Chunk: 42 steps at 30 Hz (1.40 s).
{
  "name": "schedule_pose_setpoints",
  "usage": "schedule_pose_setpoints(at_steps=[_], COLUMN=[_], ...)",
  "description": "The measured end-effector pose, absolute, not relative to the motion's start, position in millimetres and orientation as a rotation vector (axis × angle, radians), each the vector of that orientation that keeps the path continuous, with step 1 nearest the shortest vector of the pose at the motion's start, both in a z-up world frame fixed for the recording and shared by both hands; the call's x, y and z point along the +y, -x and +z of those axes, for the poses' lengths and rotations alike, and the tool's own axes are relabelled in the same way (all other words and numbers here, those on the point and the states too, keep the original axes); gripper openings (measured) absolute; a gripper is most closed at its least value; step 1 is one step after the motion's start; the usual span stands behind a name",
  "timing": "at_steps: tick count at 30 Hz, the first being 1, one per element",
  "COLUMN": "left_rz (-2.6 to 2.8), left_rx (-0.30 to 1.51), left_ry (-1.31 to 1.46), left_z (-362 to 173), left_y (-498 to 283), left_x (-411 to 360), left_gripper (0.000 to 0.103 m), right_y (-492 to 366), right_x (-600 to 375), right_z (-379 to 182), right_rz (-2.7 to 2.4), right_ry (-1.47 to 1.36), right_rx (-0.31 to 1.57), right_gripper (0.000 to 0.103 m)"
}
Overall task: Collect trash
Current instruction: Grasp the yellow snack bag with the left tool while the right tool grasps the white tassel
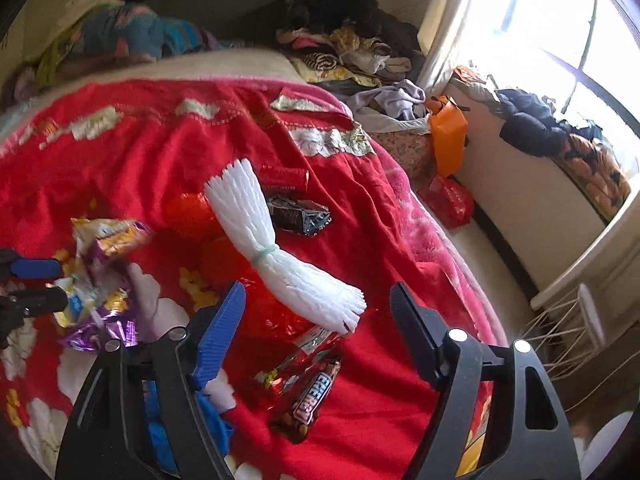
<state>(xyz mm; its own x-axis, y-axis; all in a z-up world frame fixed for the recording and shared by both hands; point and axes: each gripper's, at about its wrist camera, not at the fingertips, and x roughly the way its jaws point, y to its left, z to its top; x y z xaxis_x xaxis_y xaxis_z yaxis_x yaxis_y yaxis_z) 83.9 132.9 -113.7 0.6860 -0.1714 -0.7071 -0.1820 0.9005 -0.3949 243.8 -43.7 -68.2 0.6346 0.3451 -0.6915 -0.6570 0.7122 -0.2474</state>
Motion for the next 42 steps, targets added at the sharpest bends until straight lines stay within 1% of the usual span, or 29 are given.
schedule_pose_setpoints(at_steps=[3, 4, 5, 6, 7, 8, 9, 12, 13, 15, 16, 17, 19, 21, 22, 23, 24, 25, 26, 34, 35, 36, 37, 39, 42], left_rz=[-0.002, -0.004, -0.006, -0.008, -0.010, -0.015, -0.023, -0.045, -0.055, -0.061, -0.064, -0.070, -0.066, -0.057, -0.052, -0.049, -0.043, -0.036, -0.028, 0.007, 0.007, 0.008, 0.007, 0.006, 0.003], left_rx=[0.828, 0.828, 0.833, 0.840, 0.842, 0.844, 0.844, 0.841, 0.839, 0.836, 0.835, 0.828, 0.817, 0.803, 0.794, 0.782, 0.774, 0.767, 0.755, 0.688, 0.677, 0.671, 0.664, 0.651, 0.633], left_ry=[0.477, 0.480, 0.486, 0.491, 0.493, 0.500, 0.507, 0.515, 0.516, 0.508, 0.504, 0.498, 0.496, 0.476, 0.470, 0.466, 0.465, 0.464, 0.465, 0.467, 0.467, 0.466, 0.468, 0.463, 0.452], left_z=[-115.4, -116.1, -117.4, -119.1, -120.0, -121.4, -122.1, -122.7, -122.8, -123.0, -123.1, -122.0, -118.9, -113.6, -111.7, -108.7, -106.0, -104.1, -100.7, -80.3, -76.7, -74.6, -72.3, -68.3, -61.7], left_y=[-84.6, -84.8, -85.5, -86.2, -86.5, -86.8, -86.9, -88.4, -88.7, -88.0, -87.8, -86.6, -85.3, -83.5, -82.7, -81.2, -80.1, -78.7, -77.1, -67.9, -66.6, -66.0, -65.3, -64.6, -61.9], left_x=[132.9, 133.1, 133.2, 133.0, 133.2, 133.3, 133.1, 131.7, 130.7, 127.9, 127.5, 127.7, 129.1, 130.5, 132.3, 134.8, 137.8, 139.5, 143.5, 159.2, 161.0, 161.5, 162.3, 161.6, 159.7], left_gripper=[0.052, 0.050, 0.047, 0.045, 0.042, 0.039, 0.038, 0.030, 0.025, 0.023, 0.020, 0.014, 0.014, 0.013, 0.012, 0.006, 0.005, 0.005, 0.005, 0.005, 0.005, 0.005, 0.005, 0.005, 0.005], right_y=[-251.2, -253.1, -255.0, -256.3, -258.5, -259.0, -257.2, -248.2, -245.7, -240.4, -238.1, -237.2, -241.6, -246.7, -251.1, -255.7, -259.3, -261.9, -265.6, -289.5, -294.5, -298.6, -300.1, -296.5, -281.8], right_x=[-33.9, -29.4, -24.6, -20.0, -16.8, -14.4, -14.0, -16.4, -18.0, -22.5, -24.2, -28.4, -34.0, -36.7, -37.4, -37.8, -36.5, -35.9, -33.8, 0.2, 5.2, 9.0, 12.0, 14.0, 6.9], right_z=[-75.1, -78.0, -81.9, -86.2, -90.9, -94.7, -96.8, -95.4, -93.3, -87.0, -83.3, -78.7, -72.9, -70.5, -69.7, -69.0, -70.1, -69.7, -68.3, -68.4, -70.3, -73.4, -75.8, -76.6, -64.5], right_rz=[0.611, 0.603, 0.595, 0.579, 0.563, 0.560, 0.579, 0.627, 0.642, 0.667, 0.676, 0.683, 0.691, 0.664, 0.642, 0.638, 0.640, 0.638, 0.641, 0.716, 0.718, 0.723, 0.749, 0.787, 0.811], right_ry=[0.567, 0.598, 0.633, 0.667, 0.696, 0.712, 0.709, 0.666, 0.640, 0.574, 0.547, 0.511, 0.455, 0.444, 0.457, 0.461, 0.465, 0.469, 0.469, 0.367, 0.357, 0.343, 0.328, 0.308, 0.268], right_rx=[0.680, 0.678, 0.679, 0.686, 0.703, 0.722, 0.727, 0.724, 0.722, 0.720, 0.715, 0.707, 0.714, 0.725, 0.728, 0.736, 0.743, 0.742, 0.736, 0.807, 0.825, 0.851, 0.874, 0.880, 0.809], right_gripper=[0.071, 0.065, 0.041, 0.025, 0.007, 0.003, 0.001, 0.001, 0.001, 0.001, 0.001, 0.001, 0.001, 0.003, 0.010, 0.026, 0.037, 0.051, 0.052, 0.052, 0.050, 0.043, 0.014, 0.012, 0.011])
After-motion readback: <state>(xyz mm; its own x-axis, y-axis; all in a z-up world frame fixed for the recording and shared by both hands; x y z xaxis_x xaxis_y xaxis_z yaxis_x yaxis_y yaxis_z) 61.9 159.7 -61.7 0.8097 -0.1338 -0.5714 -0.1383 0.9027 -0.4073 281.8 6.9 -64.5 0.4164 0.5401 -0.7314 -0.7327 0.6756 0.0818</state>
